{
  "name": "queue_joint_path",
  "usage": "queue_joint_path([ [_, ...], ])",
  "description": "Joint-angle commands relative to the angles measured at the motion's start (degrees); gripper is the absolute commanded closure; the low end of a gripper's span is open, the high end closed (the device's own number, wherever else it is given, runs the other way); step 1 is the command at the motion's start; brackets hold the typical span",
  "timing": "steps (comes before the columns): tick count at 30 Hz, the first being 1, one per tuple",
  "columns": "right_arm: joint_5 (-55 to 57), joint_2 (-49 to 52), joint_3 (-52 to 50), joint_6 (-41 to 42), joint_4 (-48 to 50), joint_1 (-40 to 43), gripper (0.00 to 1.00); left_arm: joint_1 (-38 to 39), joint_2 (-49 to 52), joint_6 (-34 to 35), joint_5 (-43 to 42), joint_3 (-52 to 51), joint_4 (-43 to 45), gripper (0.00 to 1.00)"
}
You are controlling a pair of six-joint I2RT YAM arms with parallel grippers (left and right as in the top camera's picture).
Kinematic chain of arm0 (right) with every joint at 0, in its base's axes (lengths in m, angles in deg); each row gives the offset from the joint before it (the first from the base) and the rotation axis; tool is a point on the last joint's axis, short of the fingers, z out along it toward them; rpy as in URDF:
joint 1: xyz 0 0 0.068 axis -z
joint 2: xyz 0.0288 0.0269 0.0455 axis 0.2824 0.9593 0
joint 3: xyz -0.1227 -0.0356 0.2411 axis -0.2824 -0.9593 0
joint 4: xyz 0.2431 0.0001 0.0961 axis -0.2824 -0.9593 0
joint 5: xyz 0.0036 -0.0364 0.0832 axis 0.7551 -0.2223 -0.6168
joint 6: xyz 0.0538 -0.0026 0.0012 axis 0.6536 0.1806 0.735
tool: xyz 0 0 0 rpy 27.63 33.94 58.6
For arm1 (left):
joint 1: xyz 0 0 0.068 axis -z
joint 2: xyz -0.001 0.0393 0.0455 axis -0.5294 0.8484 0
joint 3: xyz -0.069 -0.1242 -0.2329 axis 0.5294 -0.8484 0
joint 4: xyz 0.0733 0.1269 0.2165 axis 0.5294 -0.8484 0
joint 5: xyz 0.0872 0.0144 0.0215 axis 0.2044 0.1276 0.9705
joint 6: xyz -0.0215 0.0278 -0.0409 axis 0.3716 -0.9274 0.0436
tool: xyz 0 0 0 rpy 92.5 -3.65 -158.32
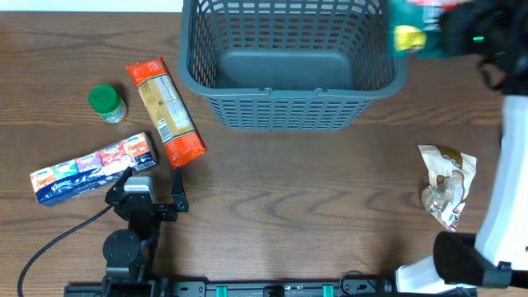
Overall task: Pack container
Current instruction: 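Lift the green pouch with the right gripper and drop it into the basket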
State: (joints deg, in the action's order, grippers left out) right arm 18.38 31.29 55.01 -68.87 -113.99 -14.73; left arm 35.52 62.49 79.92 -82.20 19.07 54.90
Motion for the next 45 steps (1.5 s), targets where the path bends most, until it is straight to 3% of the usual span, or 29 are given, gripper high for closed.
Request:
queue_joint_path([
  [1,0.33,-2.36,1.88,-2.27,1.97,-8.13,0.99,0.17,-0.24,0.09,0.24,-1.57,-0.81,0.01],
  [6,7.39,-0.04,1.88,-2.75,3.39,-18.32,0.98,0.17,-0.24,0.09,0.24,-1.57,-0.81,0.02],
  [10,11.58,3.65,1.88,-2.38,3.41,-21.49,0.98,0.17,-0.24,0.09,0.24,-1.57,-0.81,0.01],
  [29,11.82,22.91,1.86,9.22,-1.46,-19.21,0.98,0.17,-0.24,0.09,0.24,-1.57,-0.81,0.01],
  [34,11.78,24.13,1.86,14.53,-3.56,-17.38,0.98,0.17,-0.24,0.09,0.24,-1.57,-0.81,0.01],
  [40,11.37,24.13,1.86,14.8,-4.35,-16.09,0.99,0.17,-0.24,0.09,0.24,-1.57,-0.81,0.01],
  [41,11.28,24.13,1.86,14.16,-4.59,-16.0,0.81,0.17,-0.24,0.09,0.24,-1.57,-0.81,0.02],
  [42,10.91,24.13,1.86,13.27,-4.76,-16.0,0.49,0.17,-0.24,0.09,0.24,-1.57,-0.81,0.01],
  [43,10.23,24.13,1.86,12.17,-4.92,-16.0,0.01,0.17,-0.24,0.09,0.24,-1.57,-0.81,0.02],
  [45,9.42,24.13,1.86,11.17,-4.79,-16.0,0.01,0.17,-0.24,0.09,0.24,-1.57,-0.81,0.02],
])
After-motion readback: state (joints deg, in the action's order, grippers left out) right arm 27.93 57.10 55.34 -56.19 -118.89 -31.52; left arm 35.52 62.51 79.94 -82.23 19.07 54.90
